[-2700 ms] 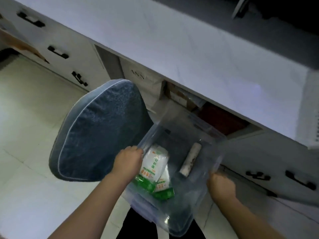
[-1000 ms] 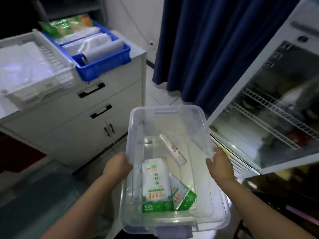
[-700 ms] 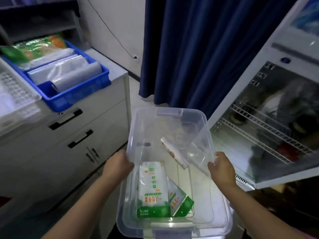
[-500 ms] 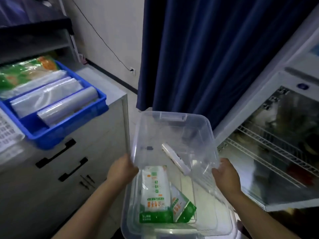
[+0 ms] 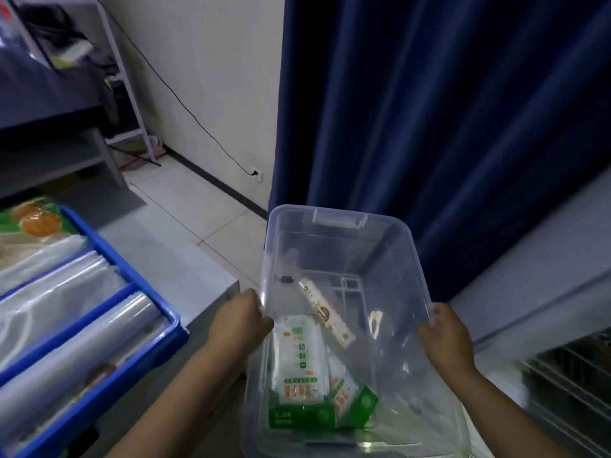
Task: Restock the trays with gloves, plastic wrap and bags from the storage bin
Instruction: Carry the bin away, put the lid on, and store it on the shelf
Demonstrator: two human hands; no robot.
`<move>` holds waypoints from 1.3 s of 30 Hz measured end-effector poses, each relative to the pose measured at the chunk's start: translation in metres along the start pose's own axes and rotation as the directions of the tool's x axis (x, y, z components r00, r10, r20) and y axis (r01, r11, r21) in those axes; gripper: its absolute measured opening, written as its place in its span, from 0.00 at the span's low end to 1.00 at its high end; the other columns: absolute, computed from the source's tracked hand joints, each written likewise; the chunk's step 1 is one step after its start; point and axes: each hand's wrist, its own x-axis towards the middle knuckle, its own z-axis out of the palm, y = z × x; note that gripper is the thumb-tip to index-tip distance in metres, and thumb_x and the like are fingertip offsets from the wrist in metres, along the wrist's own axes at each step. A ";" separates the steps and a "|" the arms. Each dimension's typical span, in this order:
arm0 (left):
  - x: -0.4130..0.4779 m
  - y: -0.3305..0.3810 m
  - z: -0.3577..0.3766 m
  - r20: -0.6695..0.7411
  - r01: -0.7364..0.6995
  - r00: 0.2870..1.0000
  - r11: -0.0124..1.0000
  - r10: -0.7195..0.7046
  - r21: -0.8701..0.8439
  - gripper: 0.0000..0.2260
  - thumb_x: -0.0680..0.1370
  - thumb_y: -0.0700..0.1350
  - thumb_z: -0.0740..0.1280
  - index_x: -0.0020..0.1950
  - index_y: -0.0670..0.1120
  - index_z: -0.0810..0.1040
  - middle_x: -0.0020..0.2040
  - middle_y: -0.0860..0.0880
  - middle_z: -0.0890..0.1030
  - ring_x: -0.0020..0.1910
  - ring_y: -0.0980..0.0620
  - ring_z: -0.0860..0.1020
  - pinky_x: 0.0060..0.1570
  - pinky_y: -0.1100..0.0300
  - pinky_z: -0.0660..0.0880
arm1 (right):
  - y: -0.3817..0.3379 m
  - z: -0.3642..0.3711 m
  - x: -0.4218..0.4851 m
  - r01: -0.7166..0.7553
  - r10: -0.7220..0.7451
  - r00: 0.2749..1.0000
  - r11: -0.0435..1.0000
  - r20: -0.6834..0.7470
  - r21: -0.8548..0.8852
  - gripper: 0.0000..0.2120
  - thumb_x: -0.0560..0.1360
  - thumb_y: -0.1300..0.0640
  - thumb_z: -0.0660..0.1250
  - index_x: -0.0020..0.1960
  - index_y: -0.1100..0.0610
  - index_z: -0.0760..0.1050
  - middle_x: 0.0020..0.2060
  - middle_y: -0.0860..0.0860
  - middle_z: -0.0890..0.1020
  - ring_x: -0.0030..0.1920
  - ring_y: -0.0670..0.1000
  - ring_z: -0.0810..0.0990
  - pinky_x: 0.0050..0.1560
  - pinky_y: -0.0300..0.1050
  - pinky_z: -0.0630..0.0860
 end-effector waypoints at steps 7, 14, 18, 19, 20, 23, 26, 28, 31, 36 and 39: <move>0.126 0.034 -0.011 -0.087 0.122 0.989 0.991 -0.116 0.060 0.09 0.71 0.45 0.65 0.36 0.48 0.65 0.34 0.51 0.71 0.34 0.50 0.69 0.28 0.59 0.60 | -0.043 0.039 0.174 0.058 -0.067 0.993 0.994 0.100 0.089 0.07 0.71 0.62 0.67 0.45 0.53 0.71 0.34 0.45 0.76 0.33 0.47 0.75 0.31 0.40 0.69; 0.227 0.047 -0.020 -0.119 0.414 0.902 0.910 -0.415 -0.038 0.04 0.69 0.40 0.62 0.37 0.45 0.67 0.38 0.46 0.74 0.37 0.46 0.71 0.30 0.58 0.62 | -0.121 0.083 0.329 0.262 -0.280 0.935 0.959 0.216 0.107 0.09 0.69 0.66 0.68 0.43 0.55 0.71 0.32 0.51 0.77 0.32 0.52 0.75 0.30 0.42 0.66; 0.264 0.032 -0.031 -0.167 0.513 0.838 0.854 -0.520 -0.086 0.02 0.70 0.39 0.64 0.41 0.41 0.72 0.49 0.40 0.79 0.41 0.42 0.74 0.35 0.59 0.65 | -0.166 0.122 0.382 0.336 -0.355 0.889 0.935 0.289 0.115 0.09 0.70 0.63 0.68 0.47 0.54 0.71 0.35 0.51 0.76 0.35 0.55 0.75 0.34 0.44 0.69; 0.273 0.027 -0.034 -0.174 0.535 0.821 0.839 -0.544 -0.097 0.04 0.70 0.39 0.64 0.43 0.41 0.73 0.50 0.39 0.79 0.43 0.41 0.76 0.37 0.58 0.66 | -0.178 0.133 0.394 0.349 -0.371 0.874 0.929 0.315 0.126 0.09 0.70 0.63 0.67 0.46 0.53 0.71 0.34 0.51 0.76 0.34 0.54 0.75 0.34 0.45 0.71; 0.283 0.021 -0.038 -0.178 0.556 0.805 0.824 -0.566 -0.108 0.06 0.70 0.40 0.65 0.45 0.40 0.74 0.49 0.39 0.80 0.45 0.40 0.76 0.38 0.58 0.67 | -0.191 0.145 0.404 0.355 -0.382 0.859 0.924 0.341 0.142 0.09 0.69 0.63 0.67 0.45 0.52 0.71 0.34 0.51 0.76 0.34 0.54 0.75 0.35 0.46 0.72; 0.315 0.001 -0.055 -0.200 0.601 0.757 0.782 -0.623 -0.161 0.05 0.70 0.40 0.65 0.44 0.40 0.72 0.45 0.39 0.79 0.45 0.39 0.77 0.37 0.57 0.67 | -0.232 0.183 0.432 0.378 -0.415 0.826 0.910 0.383 0.172 0.09 0.69 0.66 0.66 0.47 0.57 0.73 0.34 0.53 0.76 0.34 0.55 0.74 0.35 0.44 0.69; 0.356 -0.028 -0.074 -0.232 0.617 0.727 0.763 -0.647 -0.192 0.06 0.70 0.41 0.66 0.39 0.43 0.68 0.40 0.42 0.76 0.40 0.42 0.73 0.34 0.57 0.63 | -0.278 0.223 0.460 0.427 -0.454 0.797 0.890 0.397 0.161 0.10 0.70 0.67 0.68 0.49 0.60 0.73 0.34 0.55 0.75 0.34 0.55 0.73 0.35 0.43 0.67; 0.388 -0.050 -0.090 -0.247 0.617 0.710 0.751 -0.660 -0.234 0.07 0.70 0.42 0.66 0.39 0.43 0.69 0.41 0.42 0.76 0.39 0.43 0.72 0.34 0.58 0.63 | -0.313 0.249 0.478 0.463 -0.483 0.776 0.873 0.405 0.155 0.09 0.70 0.66 0.68 0.47 0.57 0.71 0.35 0.53 0.75 0.33 0.53 0.73 0.32 0.42 0.66; 0.432 -0.082 -0.119 -0.249 0.641 0.674 0.718 -0.695 -0.269 0.06 0.71 0.43 0.66 0.42 0.44 0.69 0.44 0.43 0.77 0.45 0.41 0.76 0.38 0.59 0.65 | -0.370 0.285 0.503 0.490 -0.500 0.761 0.861 0.415 0.139 0.09 0.71 0.65 0.67 0.45 0.56 0.69 0.38 0.53 0.76 0.36 0.54 0.74 0.37 0.42 0.67; 0.490 -0.125 -0.171 -0.285 0.648 0.628 0.690 -0.724 -0.324 0.04 0.71 0.43 0.64 0.42 0.46 0.70 0.47 0.44 0.78 0.41 0.45 0.71 0.37 0.59 0.64 | -0.457 0.337 0.536 0.499 -0.520 0.746 0.850 0.416 0.166 0.09 0.73 0.64 0.66 0.52 0.59 0.71 0.38 0.51 0.75 0.34 0.47 0.73 0.29 0.36 0.66; 0.516 -0.144 -0.195 -0.314 0.642 0.604 0.681 -0.732 -0.352 0.04 0.70 0.42 0.64 0.41 0.46 0.69 0.43 0.46 0.77 0.40 0.45 0.72 0.36 0.59 0.65 | -0.496 0.364 0.555 0.534 -0.541 0.715 0.832 0.443 0.154 0.07 0.72 0.62 0.65 0.48 0.55 0.69 0.40 0.52 0.77 0.37 0.53 0.75 0.34 0.42 0.68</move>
